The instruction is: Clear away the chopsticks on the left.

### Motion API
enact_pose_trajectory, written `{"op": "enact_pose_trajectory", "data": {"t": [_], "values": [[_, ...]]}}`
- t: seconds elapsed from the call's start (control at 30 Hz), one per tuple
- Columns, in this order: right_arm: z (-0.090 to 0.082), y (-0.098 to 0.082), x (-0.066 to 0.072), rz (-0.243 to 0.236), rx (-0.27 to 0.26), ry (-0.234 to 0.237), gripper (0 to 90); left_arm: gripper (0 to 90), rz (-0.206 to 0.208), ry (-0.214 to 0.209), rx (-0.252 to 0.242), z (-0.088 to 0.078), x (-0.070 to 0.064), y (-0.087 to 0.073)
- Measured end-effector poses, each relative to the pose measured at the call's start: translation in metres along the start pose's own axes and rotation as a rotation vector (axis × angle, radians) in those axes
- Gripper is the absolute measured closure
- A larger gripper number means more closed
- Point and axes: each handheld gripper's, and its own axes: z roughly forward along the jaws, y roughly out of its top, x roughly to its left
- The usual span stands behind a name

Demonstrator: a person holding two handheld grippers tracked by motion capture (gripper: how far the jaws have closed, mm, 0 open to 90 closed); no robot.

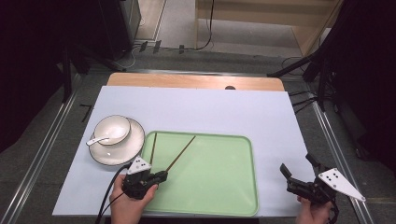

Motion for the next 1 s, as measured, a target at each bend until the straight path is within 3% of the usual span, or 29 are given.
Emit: {"op": "enact_pose_trajectory", "data": {"t": [0.23,0.43,0.6,0.67,0.77,0.87,1.0], "values": [[-0.001,0.0,-0.001,0.002,-0.001,0.0,1.3,84.4,-0.005,0.008,0.038,0.01,-0.005,-0.004],[-0.001,0.0,-0.001,0.002,0.0,0.0,1.3,81.6,0.007,0.04,0.065,0.014,-0.008,-0.005],[-0.001,0.0,-0.001,0.003,-0.001,-0.001,1.3,81.0,0.018,0.037,0.054,0.014,-0.009,-0.004],[-0.001,0.0,-0.002,0.003,-0.001,-0.001,1.3,81.4,0.01,0.019,0.034,0.014,-0.007,-0.001],[-0.001,0.0,-0.002,0.005,-0.002,-0.002,1.3,84.6,0.036,0.015,0.021,0.017,-0.008,0.01],[-0.001,0.0,-0.002,0.005,-0.001,-0.001,1.3,90.0,0.05,0.002,0.027,0.027,-0.011,0.024],[0.0,0.0,-0.002,-0.001,0.0,-0.001,1.3,90.0,0.069,-0.011,0.038,0.045,-0.018,0.04]]}}
